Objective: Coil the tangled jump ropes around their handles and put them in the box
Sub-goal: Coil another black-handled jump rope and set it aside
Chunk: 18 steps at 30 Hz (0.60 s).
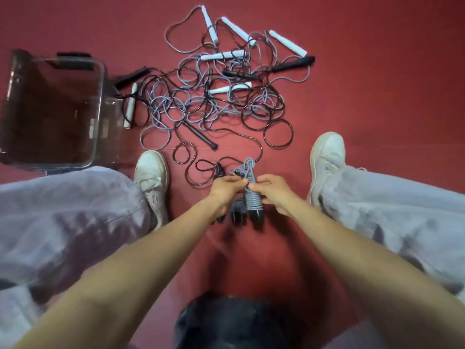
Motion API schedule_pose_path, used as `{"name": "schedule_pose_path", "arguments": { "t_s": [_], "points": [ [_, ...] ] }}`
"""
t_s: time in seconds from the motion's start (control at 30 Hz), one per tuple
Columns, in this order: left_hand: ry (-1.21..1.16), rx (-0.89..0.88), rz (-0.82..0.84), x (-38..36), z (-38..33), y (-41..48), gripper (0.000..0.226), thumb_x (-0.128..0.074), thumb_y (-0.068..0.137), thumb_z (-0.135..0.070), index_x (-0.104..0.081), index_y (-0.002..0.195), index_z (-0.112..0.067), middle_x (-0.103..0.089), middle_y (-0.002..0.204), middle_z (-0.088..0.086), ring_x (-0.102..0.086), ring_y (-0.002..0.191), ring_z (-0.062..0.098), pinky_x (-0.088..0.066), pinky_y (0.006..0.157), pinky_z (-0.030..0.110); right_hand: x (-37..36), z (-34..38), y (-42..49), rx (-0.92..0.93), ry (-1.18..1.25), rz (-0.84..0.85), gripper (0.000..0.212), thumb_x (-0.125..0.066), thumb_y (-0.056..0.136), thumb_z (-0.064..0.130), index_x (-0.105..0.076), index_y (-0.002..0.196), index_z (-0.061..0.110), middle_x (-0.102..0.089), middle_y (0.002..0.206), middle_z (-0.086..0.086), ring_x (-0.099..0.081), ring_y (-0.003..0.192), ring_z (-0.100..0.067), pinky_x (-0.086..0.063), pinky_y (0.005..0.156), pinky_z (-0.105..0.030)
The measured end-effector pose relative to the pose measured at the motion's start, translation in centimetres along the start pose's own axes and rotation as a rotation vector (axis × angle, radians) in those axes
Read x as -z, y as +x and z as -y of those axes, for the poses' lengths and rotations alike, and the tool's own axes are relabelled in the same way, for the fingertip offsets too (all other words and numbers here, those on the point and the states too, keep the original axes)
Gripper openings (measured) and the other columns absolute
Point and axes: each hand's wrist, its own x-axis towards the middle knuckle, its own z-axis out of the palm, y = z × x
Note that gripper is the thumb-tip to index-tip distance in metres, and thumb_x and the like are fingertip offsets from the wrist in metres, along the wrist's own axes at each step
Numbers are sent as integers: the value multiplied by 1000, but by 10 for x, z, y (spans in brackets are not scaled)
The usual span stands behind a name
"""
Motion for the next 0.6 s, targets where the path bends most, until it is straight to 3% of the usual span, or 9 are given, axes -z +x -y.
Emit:
{"name": "schedule_pose_path", "arguments": {
  "t_s": [0.07, 0.13, 0.23, 0.37, 0.5, 0.6],
  "points": [
    [52, 24, -42, -3, 9, 10, 12, -59, 91, 1, -56, 102, -4, -58, 78, 7, -57, 62, 12, -51, 48, 15, -4, -11, 15, 16, -85, -85, 22, -76, 80, 11, -60, 95, 14, -63, 98, -8, -62, 97, -24, -49, 81, -33],
    [206, -35, -106, -5, 15, 21, 23, -62, 89, 2, -58, 111, -1, -58, 76, 5, -55, 64, 15, -52, 54, 20, -2, -14, 24, 46, -219, -187, 20, -77, 78, 15, -59, 88, 14, -63, 94, -9, -63, 99, -26, -50, 87, -38],
    [541, -246, -228, 0, 20, 28, 23, -63, 85, 1, -65, 108, -1, -65, 89, 8, -60, 82, 21, -48, 85, 29, 8, -11, 32, 55, -425, -361, 36, -69, 85, 22, -55, 111, 2, -63, 113, -16, -59, 108, -30, -44, 89, -38],
    [762, -397, -265, 13, 34, 26, 24, -60, 81, 4, -69, 103, -3, -66, 102, 14, -60, 98, 29, -44, 95, 36, 8, -13, 36, 52, -625, -546, 49, -58, 92, 22, -38, 130, -1, -45, 134, -18, -46, 124, -36, -43, 92, -43],
    [893, -438, -192, 19, 46, 27, 38, -58, 81, 5, -65, 118, -4, -61, 116, 17, -53, 113, 32, -36, 103, 32, -20, -20, 35, 86, -819, -548, 46, -62, 90, 25, -37, 125, 7, -43, 132, -12, -41, 126, -30, -46, 89, -44],
    [921, -441, -163, 16, 44, 25, 44, -56, 83, 4, -59, 127, -1, -56, 124, 19, -49, 120, 32, -28, 105, 24, -38, -23, 36, 82, -687, -487, 54, -68, 87, 30, -37, 124, 5, -42, 133, -14, -40, 126, -32, -41, 95, -42]
  ]
}}
